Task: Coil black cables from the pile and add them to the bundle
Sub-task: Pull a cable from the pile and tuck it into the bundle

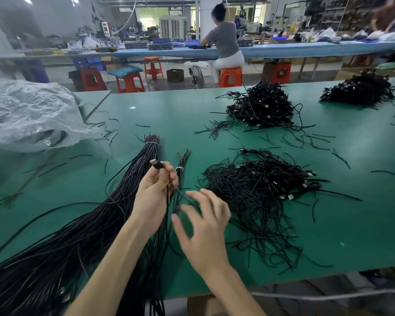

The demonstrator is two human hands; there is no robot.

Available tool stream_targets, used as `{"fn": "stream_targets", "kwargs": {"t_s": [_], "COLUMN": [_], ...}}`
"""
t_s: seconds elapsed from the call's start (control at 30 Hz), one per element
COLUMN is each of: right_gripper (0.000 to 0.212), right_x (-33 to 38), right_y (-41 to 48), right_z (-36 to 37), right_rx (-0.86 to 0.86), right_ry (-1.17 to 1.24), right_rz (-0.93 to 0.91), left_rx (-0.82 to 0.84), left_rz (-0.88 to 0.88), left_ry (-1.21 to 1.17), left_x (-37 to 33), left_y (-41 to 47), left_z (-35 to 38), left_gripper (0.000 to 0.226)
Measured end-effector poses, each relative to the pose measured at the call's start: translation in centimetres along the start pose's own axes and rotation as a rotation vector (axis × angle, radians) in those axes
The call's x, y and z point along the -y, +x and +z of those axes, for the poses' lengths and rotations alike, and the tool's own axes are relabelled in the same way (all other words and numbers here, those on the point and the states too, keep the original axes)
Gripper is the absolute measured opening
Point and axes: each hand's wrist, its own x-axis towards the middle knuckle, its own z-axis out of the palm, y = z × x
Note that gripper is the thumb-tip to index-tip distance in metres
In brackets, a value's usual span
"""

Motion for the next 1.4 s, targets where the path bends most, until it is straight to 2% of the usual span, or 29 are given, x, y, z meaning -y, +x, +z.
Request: {"fn": "stream_targets", "kwargs": {"t_s": [0.07,0.13,0.27,0.37,0.43,0.53,0.63,0.73,0.9,1.0,1.1,1.23,1.33,1.4], "right_gripper": [0.038,0.04,0.037,0.03,0.022,0.014,0.007,0.009,0.023,0.033,0.04,0.036,0.041,0.035], "right_x": [0.4,0.6,0.7,0.7,0.6,0.6,0.4,-0.2,-0.9,-0.9,-1.0,-0.7,-0.4,-0.5], "right_y": [-0.5,-0.7,-0.7,-0.6,-0.5,-0.4,0.0,0.3,0.4,0.4,0.4,0.8,0.8,0.5], "right_z": [0.4,0.7,0.5,0.4,0.3,0.1,-0.4,-0.8,-0.8,-0.8,-0.9,-1.1,-1.2,-1.5], "right_rx": [0.076,0.113,0.172,0.218,0.211,0.231,0.285,0.179,0.125,0.124,0.115,0.094,0.119,0.13], "right_ry": [-0.103,-0.105,-0.068,-0.066,-0.032,0.074,0.352,0.601,0.691,0.685,0.72,0.751,0.815,0.847], "right_rz": [-0.119,-0.162,-0.157,-0.151,-0.126,-0.012,0.259,0.431,0.501,0.481,0.482,0.487,0.507,0.525], "left_rx": [-0.014,-0.056,-0.099,-0.055,-0.027,0.014,0.094,0.128,0.178,0.227,0.379,0.761,0.988,1.091], "left_rz": [0.081,0.126,0.072,0.023,0.002,-0.011,-0.043,-0.116,-0.14,-0.133,-0.112,-0.081,-0.219,-0.311], "left_ry": [0.145,0.234,0.041,-0.139,-0.149,-0.129,-0.168,-0.185,-0.061,-0.095,-0.126,0.133,0.361,0.511], "left_x": [-0.4,-0.8,-1.8,-2.3,-2.5,-3.0,-3.9,-4.6,-3.9,-3.9,-4.3,-5.3,-5.8,-5.6], "left_y": [-0.4,-0.7,-0.8,-1.0,-1.2,-1.6,-1.6,-1.7,-2.9,-3.4,-4.1,-5.1,-5.4,-5.5], "left_z": [0.5,0.7,1.6,2.5,2.8,2.6,1.7,0.8,0.3,0.0,0.0,0.8,2.2,2.6], "left_gripper": [0.02,0.02,0.015,0.016,0.021,0.024,0.022,0.024,0.04,0.036,0.029,0.027,0.03,0.03]}}
